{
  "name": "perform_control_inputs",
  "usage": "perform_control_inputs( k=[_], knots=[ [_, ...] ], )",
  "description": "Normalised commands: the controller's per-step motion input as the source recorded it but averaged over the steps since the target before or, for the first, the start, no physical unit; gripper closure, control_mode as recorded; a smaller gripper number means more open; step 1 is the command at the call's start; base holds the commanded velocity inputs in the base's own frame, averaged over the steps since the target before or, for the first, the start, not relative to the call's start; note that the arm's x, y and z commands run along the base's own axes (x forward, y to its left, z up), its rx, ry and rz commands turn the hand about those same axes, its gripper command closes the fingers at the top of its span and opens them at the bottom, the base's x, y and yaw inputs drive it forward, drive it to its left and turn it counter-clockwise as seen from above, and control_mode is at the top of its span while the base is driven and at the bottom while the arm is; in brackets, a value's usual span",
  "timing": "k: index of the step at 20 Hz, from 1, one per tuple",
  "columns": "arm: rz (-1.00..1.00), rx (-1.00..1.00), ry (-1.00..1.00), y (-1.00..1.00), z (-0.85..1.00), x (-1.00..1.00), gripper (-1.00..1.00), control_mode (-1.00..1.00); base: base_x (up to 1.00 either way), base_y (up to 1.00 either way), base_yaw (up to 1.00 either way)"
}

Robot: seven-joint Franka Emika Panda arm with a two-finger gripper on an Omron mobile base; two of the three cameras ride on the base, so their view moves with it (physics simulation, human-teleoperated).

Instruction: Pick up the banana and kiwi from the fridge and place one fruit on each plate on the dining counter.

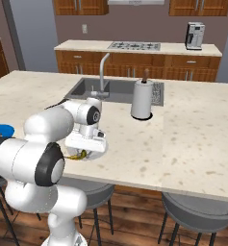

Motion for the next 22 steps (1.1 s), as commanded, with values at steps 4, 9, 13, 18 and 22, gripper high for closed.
perform_control_inputs(
  k=[4,9,13,18,22],
  knots=[
    [0.0,0.0,0.0,0.0,0.03,0.24,1.0,-1.0,0.0,0.0,0.0],
    [0.0,-0.01,0.0,0.0,0.0,0.48,1.0,-1.0,0.0,0.0,0.0],
    [0.0,0.0,0.0,0.0,-0.1,0.18,1.0,-1.0,0.0,0.0,0.0],
    [0.0,0.0,0.0,0.0,-0.23,0.16,1.0,-1.0,0.0,0.0,0.0],
    [0.0,0.0,0.0,0.0,-0.09,0.26,1.0,-1.0,0.0,0.0,0.0]
  ],
)
